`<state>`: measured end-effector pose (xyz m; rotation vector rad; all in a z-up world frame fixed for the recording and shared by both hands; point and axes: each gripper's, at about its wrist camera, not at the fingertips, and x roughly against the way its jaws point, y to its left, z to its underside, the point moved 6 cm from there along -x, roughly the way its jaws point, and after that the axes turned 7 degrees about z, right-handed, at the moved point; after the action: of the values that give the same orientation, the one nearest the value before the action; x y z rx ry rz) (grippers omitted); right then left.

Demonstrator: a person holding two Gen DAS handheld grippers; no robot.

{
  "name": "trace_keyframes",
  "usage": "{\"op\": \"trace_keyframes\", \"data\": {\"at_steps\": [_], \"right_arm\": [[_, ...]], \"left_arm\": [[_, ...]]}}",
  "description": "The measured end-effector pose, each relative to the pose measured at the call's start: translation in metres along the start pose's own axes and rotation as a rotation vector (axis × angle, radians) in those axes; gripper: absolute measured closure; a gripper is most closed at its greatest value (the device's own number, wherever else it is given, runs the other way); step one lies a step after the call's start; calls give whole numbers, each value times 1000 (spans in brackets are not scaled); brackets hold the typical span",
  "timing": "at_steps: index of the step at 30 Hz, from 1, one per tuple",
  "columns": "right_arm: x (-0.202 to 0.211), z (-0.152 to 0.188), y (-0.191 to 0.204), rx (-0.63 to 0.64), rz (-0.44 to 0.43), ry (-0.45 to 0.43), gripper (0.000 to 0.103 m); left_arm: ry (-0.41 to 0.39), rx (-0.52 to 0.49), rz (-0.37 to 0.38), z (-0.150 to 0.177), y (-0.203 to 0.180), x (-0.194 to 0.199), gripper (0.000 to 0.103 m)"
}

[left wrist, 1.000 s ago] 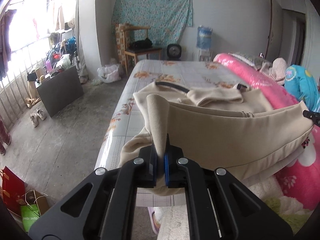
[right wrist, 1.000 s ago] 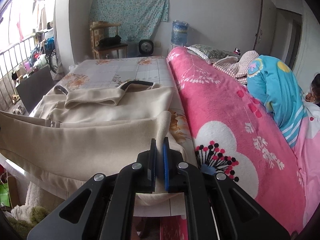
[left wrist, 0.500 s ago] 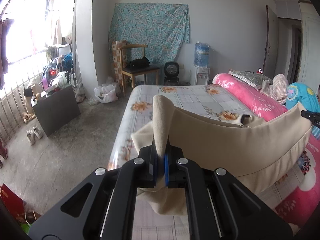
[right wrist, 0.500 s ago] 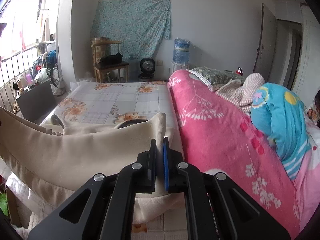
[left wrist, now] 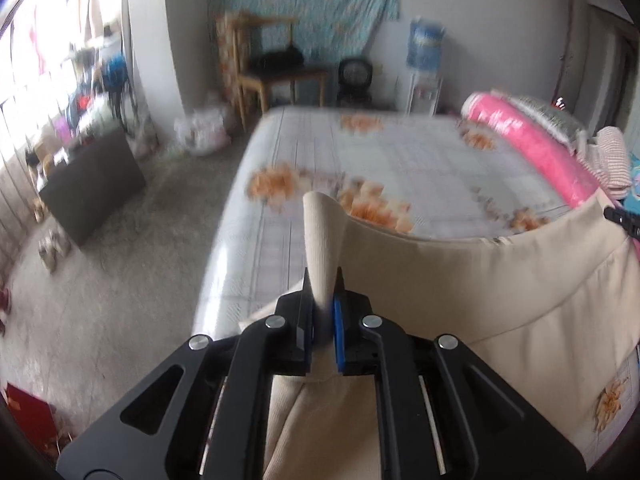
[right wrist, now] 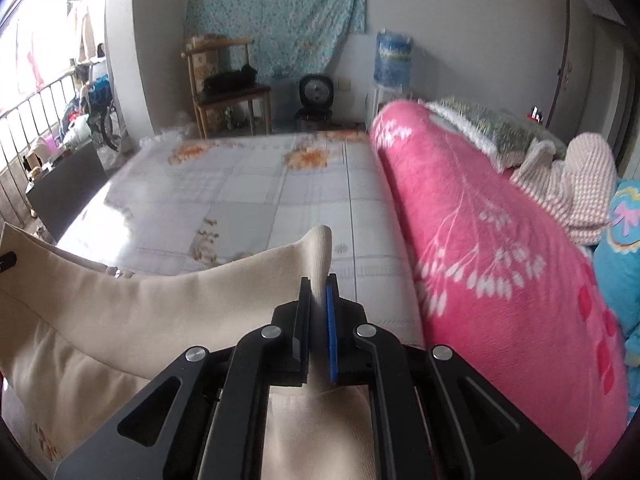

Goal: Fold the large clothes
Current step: 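Fold the lifted half over onto the other half with both tools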

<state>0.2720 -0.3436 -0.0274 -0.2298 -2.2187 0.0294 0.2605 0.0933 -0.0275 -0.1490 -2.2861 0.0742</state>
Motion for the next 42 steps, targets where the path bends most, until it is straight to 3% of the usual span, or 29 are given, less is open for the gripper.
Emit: {"op": "trace_keyframes", "data": {"at_steps": [2, 4, 7, 10, 13, 15, 18, 22, 26, 28, 29, 31, 32, 36, 39, 40, 42], "right_arm": [[-26, 10, -1, -5, 18, 86, 91], [-19, 10, -9, -56, -22, 65, 91], [4, 7, -8, -85, -127, 21, 90], [2, 8, 3, -74, -241, 59, 86], [-16, 19, -5, -75, -183, 110, 86], [-26, 24, -32, -124, -67, 136, 86], [-18, 20, -75, -245, 28, 117, 86], [9, 6, -63, -203, -63, 32, 86], [-3, 7, -7, -66, -178, 79, 86], [-26, 12, 5, -76, -224, 144, 86], [-41, 16, 3, -99, -210, 192, 86], [-65, 26, -10, -123, -98, 268, 89], [-65, 29, -16, -155, -91, 278, 89], [-26, 27, -40, -168, 32, 210, 86], [19, 32, -35, -140, -34, 150, 76], [37, 38, -28, -111, -68, 125, 66], [63, 51, -17, -52, -111, 99, 57]], "left_arm": [[38, 61, -30, 6, 15, -13, 90], [-19, 131, 32, 5, 24, -1, 90], [-60, 147, 143, 2, 20, 12, 87], [48, 197, 276, 15, 8, -6, 84], [149, 219, 184, 37, 12, -34, 84], [157, 268, 181, 48, 20, -37, 85], [128, 294, 195, 50, 27, -28, 86], [58, 241, 233, 34, 13, -12, 85], [71, 237, 276, 21, -4, -24, 82], [80, 234, 189, 23, 2, -37, 80], [101, 247, 137, 28, 11, -47, 80], [111, 321, 170, 35, 25, -53, 81], [106, 353, 183, 36, 30, -49, 81], [59, 342, 161, 41, 42, -12, 81], [25, 278, 213, 45, 32, 19, 80], [24, 244, 248, 49, 24, 30, 80], [51, 194, 317, 62, 7, 43, 73]]}}
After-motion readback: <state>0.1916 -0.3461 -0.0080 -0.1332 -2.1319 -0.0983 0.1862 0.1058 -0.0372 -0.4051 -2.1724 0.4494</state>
